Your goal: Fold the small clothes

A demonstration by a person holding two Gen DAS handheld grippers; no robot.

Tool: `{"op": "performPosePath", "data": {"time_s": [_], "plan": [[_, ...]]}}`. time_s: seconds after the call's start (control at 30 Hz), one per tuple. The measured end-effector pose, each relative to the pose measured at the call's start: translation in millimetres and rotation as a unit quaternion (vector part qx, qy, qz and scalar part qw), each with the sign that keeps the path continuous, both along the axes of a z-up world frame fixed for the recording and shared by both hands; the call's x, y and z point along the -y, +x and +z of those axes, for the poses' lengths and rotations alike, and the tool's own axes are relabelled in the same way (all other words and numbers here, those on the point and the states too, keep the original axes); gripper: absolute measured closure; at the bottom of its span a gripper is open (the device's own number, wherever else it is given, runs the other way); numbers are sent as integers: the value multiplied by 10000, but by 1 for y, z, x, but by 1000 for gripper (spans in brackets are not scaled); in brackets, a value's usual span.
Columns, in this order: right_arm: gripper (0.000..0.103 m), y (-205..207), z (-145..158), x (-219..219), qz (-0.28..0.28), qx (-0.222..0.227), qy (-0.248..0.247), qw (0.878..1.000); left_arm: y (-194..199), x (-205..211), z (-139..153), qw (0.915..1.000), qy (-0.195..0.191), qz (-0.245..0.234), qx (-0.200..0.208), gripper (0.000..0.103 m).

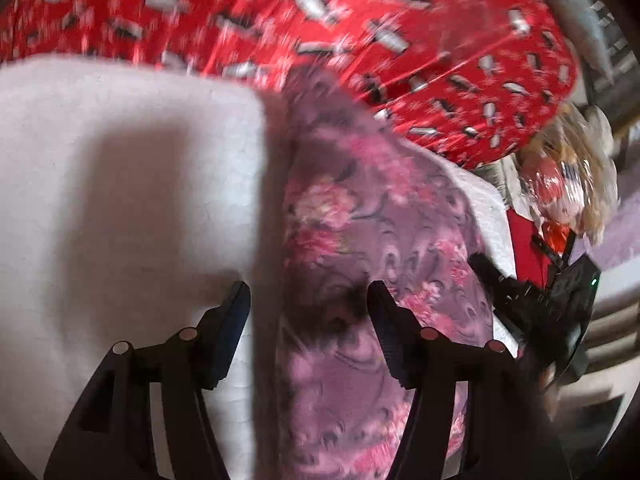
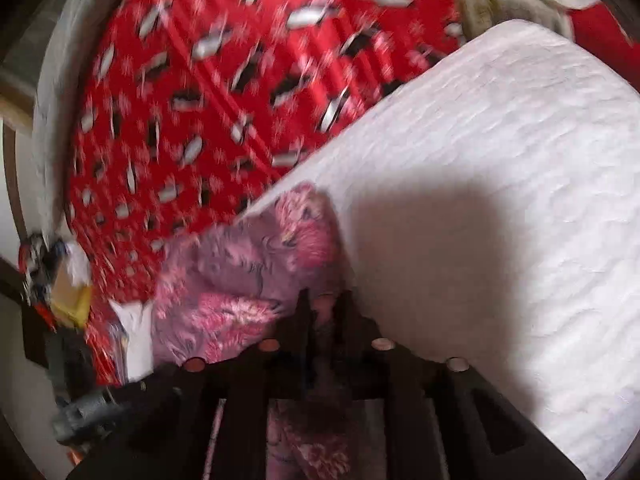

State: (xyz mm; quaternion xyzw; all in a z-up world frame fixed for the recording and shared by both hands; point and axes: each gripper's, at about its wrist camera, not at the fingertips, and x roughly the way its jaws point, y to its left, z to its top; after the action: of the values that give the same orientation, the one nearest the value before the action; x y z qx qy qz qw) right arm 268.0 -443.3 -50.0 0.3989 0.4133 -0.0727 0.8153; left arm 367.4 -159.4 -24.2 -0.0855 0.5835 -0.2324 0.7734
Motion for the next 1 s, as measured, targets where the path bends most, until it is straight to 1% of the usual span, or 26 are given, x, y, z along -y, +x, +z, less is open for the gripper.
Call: {"op": "performPosePath", "data": {"time_s": [0.03,0.07,0.13,0.17,0.23,0.27,0.3,0.33,0.37,0.4,0.43,0.5,0.53,0.57,0.6,0.63,0.67,0.7,0.73,0.77,0.8,0.83,0.87,0.93,0.97,1.0], "plan": [[75,-4,10,1,-160,37,-206,9997,-2,-1,11,9998,-79,21,204,43],[75,-6,24,-1,-152,344,-351,9987,-1,0,17,9995,-119,35,291,43],[75,2,44,-11,134,734,-523,9958,4,6,29,9984,-134,161,534,43],[75,8,51,-19,289,757,-705,9942,7,10,30,9980,-105,200,596,43],[75,24,58,-39,658,774,-1016,9896,19,23,22,9986,30,176,488,43],[75,34,56,-48,801,714,-1112,9880,24,29,15,9986,219,178,441,43],[76,44,50,-53,870,631,-1184,9871,30,36,1,9972,635,190,359,42],[82,55,38,-59,973,323,-1478,9837,34,39,-10,9957,872,174,257,38],[82,63,23,-59,1019,-45,-1706,9800,39,40,-26,9958,909,130,56,35],[82,70,3,-60,1134,-449,-1798,9761,40,36,-27,9971,719,207,106,35],[82,66,10,-59,1059,-274,-1843,9768,41,30,-24,9981,564,230,61,36],[83,65,18,-57,1052,-347,-1762,9781,40,23,-18,9988,432,219,-80,41],[80,58,26,-56,1062,-283,-1741,9786,33,13,-10,9994,247,214,-89,41],[78,49,34,-55,1120,-106,-1714,9787,24,5,-4,9998,104,179,-21,41],[77,33,46,-57,1232,230,-1678,9778,14,-2,1,9999,12,144,67,41],[77,21,50,-58,1334,417,-1598,9772,-3,-11,6,9997,-96,126,201,41],[77,6,51,-60,1460,592,-1446,9769,-16,-16,6,9996,-137,117,218,41],[77,-4,47,-59,1558,619,-1327,9769,-29,-18,3,9997,-143,92,175,41],[78,-10,38,-62,1671,484,-1303,9761,-40,-16,-7,10000,16,21,75,40],[79,-10,26,-68,1846,241,-1360,9731,-44,-10,-16,9998,180,-35,8,40],[82,-18,25,-73,1912,253,-1613,9679,-55,-9,-17,9995,274,-81,97,40],[82,-21,32,-76,1916,247,-1752,9654,-67,-9,-10,9991,328,-103,265,40],[76,-24,40,-78,1893,147,-1772,9657,-75,-12,-3,9987,358,-123,342,40],[76,-42,57,-78,1843,451,-1615,9685,-91,-19,7,9977,398,-88,535,40],[76,-53,59,-79,1923,582,-1516,9678,-95,-18,5,9968,563,-86,560,40],[75,-56,55,-80,1984,513,-1512,9670,-97,-15,-2,9958,751,-127,509,37]]}}
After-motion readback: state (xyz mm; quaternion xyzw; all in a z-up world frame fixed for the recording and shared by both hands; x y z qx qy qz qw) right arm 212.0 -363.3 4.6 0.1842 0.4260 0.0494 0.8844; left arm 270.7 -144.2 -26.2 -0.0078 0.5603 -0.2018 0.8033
